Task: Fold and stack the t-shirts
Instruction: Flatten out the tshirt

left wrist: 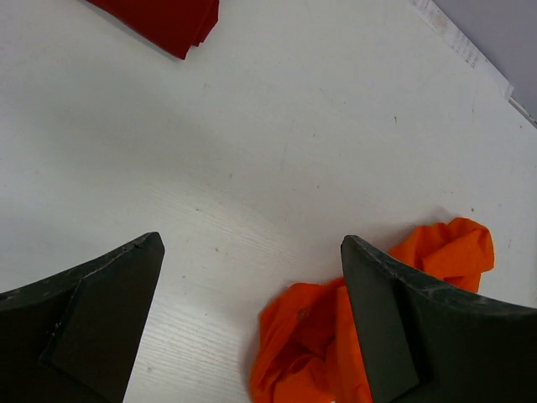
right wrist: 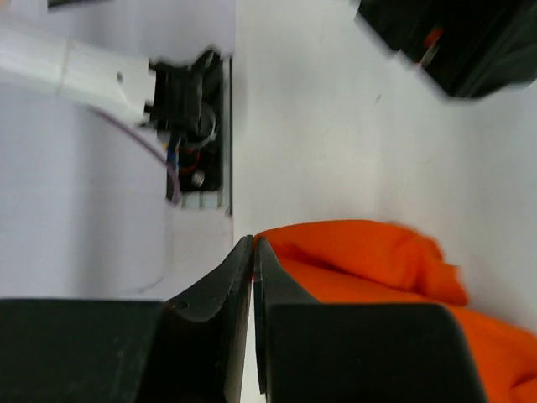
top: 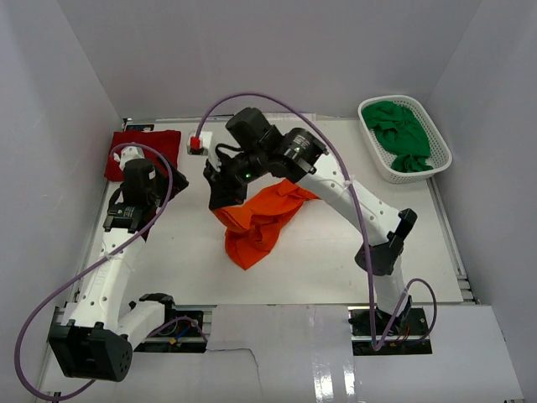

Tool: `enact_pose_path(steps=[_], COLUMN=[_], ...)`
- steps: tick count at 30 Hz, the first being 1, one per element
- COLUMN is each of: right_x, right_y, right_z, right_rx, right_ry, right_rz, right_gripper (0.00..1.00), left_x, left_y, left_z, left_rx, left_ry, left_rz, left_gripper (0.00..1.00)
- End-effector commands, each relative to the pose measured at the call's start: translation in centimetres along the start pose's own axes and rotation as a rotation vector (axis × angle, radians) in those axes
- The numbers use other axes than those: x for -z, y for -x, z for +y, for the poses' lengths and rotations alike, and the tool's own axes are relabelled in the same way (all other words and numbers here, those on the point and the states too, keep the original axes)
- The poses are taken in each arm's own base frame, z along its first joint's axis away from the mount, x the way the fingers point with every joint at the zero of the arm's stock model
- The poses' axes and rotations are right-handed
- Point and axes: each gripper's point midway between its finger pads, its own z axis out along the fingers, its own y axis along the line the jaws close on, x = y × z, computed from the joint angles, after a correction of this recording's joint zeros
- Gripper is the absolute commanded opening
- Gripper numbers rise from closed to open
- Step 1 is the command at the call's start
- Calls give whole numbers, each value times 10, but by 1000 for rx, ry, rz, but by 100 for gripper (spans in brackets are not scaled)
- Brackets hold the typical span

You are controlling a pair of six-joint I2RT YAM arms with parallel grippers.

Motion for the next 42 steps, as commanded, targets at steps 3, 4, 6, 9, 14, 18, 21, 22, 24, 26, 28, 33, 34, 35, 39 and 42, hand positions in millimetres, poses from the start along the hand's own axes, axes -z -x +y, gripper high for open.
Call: enact_pose_path(steps=[3,4,6,9,14,18,21,22,24,26,28,33,34,35,39,42], right_x=[159,179,260,441,520,485,440,423,411,402,401,406,410,411,421,429], right_y=[111,99,81,14,-57,-69,-75,-79,-79,-79,-82,-83,-78,-77,-71,-70], right_z=[-117,-149,-210,-233,-211,-233,-249,-255,-257,-259,-260,-262,-259,-259,-251,-249], right_rx=[52,-173,-331,-476,-541,-604,-659,-673,-675,-669,-668,-660,-648,-645,-645,-646], right_ry=[-397,-420,-656,-1356,-1730,-1597,-1407,-1339,-1290,-1264,-1269,-1293,-1294,-1293,-1312,-1333], right_rz=[-551,-621,-770,-987,-974,-836,-751,-724,-707,-689,-670,-646,-654,-654,-674,-690], right_gripper=[8,8,8,8,8,8,8,8,8,8,8,8,8,8,8,8], left_x=[1,-2,-9,-17,-7,11,15,19,22,23,30,6,5,1,-10,-15], left_y=[5,4,-8,-31,-47,-57,-76,-99,-101,-132,-149,-184,-186,-197,-212,-206], left_z=[-1,-4,-16,-45,-79,-114,-134,-153,-164,-182,-204,-250,-259,-259,-301,-332], left_rx=[27,11,-21,-132,-265,-364,-424,-474,-511,-602,-687,-720,-706,-701,-658,-647], left_ry=[9,-8,-70,-248,-390,-529,-597,-669,-697,-717,-755,-854,-901,-935,-1109,-1207], left_rz=[-6,3,71,198,224,217,261,316,310,350,344,329,303,307,269,187], left_gripper=[98,98,98,98,98,98,98,98,98,98,98,98,98,98,98,95])
